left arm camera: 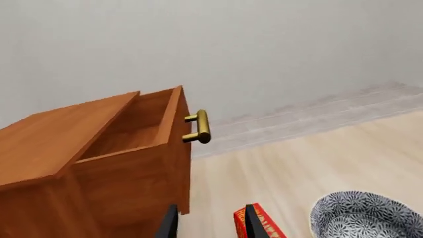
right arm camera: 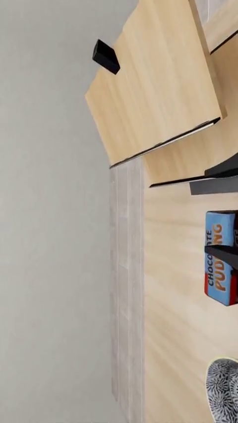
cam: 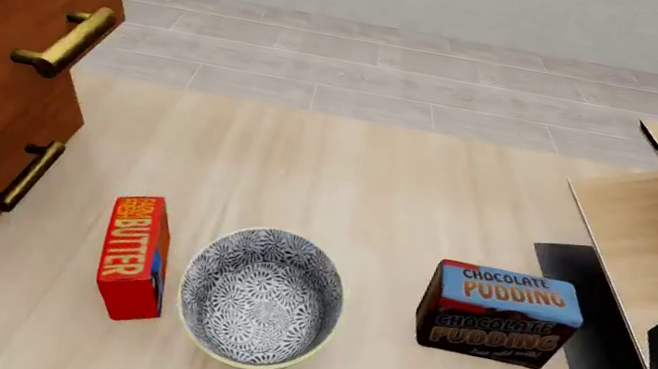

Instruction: Close the top drawer of the cabinet.

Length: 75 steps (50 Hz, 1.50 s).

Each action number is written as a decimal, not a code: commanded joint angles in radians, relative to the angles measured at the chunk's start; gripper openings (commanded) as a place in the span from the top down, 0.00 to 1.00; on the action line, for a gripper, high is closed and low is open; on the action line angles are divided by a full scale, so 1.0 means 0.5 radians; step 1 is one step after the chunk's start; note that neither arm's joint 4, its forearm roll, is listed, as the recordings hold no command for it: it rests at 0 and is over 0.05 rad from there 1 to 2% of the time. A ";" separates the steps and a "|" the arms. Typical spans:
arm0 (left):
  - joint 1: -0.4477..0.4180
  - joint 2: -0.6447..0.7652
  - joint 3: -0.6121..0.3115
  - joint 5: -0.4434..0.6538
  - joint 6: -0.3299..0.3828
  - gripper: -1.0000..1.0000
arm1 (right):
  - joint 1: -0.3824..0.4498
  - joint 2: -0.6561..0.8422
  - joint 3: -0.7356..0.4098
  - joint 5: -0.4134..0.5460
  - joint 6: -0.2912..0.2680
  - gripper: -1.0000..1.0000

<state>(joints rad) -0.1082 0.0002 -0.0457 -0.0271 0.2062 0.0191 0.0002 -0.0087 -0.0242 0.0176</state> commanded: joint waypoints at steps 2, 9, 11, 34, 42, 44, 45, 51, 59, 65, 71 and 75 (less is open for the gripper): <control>-0.124 0.000 0.045 -0.075 0.258 0.00 | -0.001 0.000 -0.003 -0.002 0.008 0.00; -0.166 0.000 0.069 -0.129 0.438 0.00 | -0.018 0.000 0.003 -0.002 0.012 0.00; -0.173 0.000 0.069 -0.120 0.454 0.00 | -0.020 0.000 0.005 -0.001 0.018 0.00; -0.340 0.000 0.086 -0.248 0.703 0.00 | -0.030 0.000 0.007 0.003 0.057 0.00; -0.408 0.000 0.088 -0.272 0.739 0.00 | -0.029 0.000 0.012 0.004 0.070 0.00; -0.412 0.000 0.090 -0.278 0.774 0.00 | -0.030 0.000 0.013 0.003 0.070 0.00; -0.425 0.000 0.091 -0.290 0.837 0.00 | -0.032 0.000 0.014 0.005 0.072 0.00; -0.462 0.000 0.090 -0.335 1.035 0.00 | -0.037 0.000 0.016 0.010 0.073 0.00; -0.505 0.041 0.091 -0.409 1.250 0.00 | -0.044 0.000 0.016 0.009 0.081 0.00; -0.512 0.371 0.091 -0.733 1.328 0.00 | -0.047 0.000 0.016 0.009 0.083 0.00; -0.508 0.624 0.091 -1.020 1.389 0.00 | -0.046 0.000 0.016 0.008 0.089 0.00; -0.513 0.799 0.091 -1.216 1.444 0.00 | -0.038 0.000 0.016 0.009 0.087 0.00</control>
<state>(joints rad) -0.3571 0.2249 -0.0005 -0.4417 0.8607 -0.0023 0.0001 -0.0008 -0.0200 0.0592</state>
